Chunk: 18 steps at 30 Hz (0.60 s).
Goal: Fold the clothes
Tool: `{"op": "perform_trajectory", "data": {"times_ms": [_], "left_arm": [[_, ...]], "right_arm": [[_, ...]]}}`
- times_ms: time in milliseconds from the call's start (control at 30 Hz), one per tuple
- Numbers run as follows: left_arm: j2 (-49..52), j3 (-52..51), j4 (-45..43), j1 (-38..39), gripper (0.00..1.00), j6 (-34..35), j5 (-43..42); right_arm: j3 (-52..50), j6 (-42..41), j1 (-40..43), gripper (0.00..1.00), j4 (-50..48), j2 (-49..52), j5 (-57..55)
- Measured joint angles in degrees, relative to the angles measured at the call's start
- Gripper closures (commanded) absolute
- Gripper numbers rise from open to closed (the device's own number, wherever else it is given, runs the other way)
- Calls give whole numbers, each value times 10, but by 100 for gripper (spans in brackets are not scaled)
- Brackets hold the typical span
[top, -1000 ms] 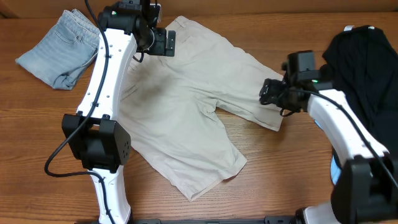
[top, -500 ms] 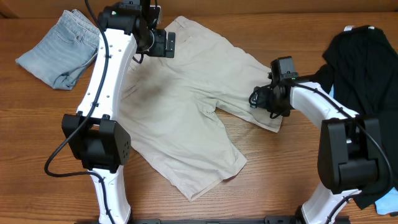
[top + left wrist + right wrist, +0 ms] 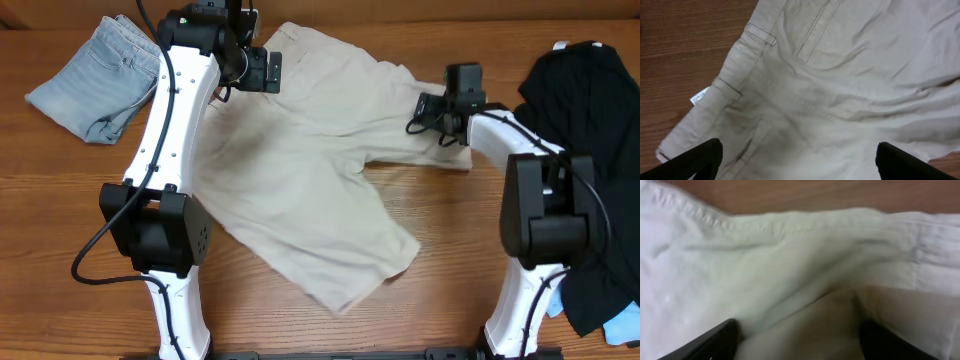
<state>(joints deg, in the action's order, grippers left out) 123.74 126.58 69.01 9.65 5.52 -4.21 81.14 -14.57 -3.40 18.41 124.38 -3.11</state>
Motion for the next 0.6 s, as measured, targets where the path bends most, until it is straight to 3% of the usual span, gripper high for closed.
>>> {"op": "perform_trajectory", "data": {"times_ms": [133, 300, 433, 600], "left_arm": [[0, 0, 0, 0, 0, 0, 0], [0, 0, -7, 0, 0, 0, 0], [0, 0, -9, 0, 1, -11, 0], [0, 0, -2, 0, 0, -32, 6]], "right_arm": [[68, 10, 19, 18, -3, 45, -5], [164, 16, 37, 9, 57, 90, 3], [245, 28, 42, 0, 162, 115, 15], [362, 27, 49, 0, 365, 147, 22]]}}
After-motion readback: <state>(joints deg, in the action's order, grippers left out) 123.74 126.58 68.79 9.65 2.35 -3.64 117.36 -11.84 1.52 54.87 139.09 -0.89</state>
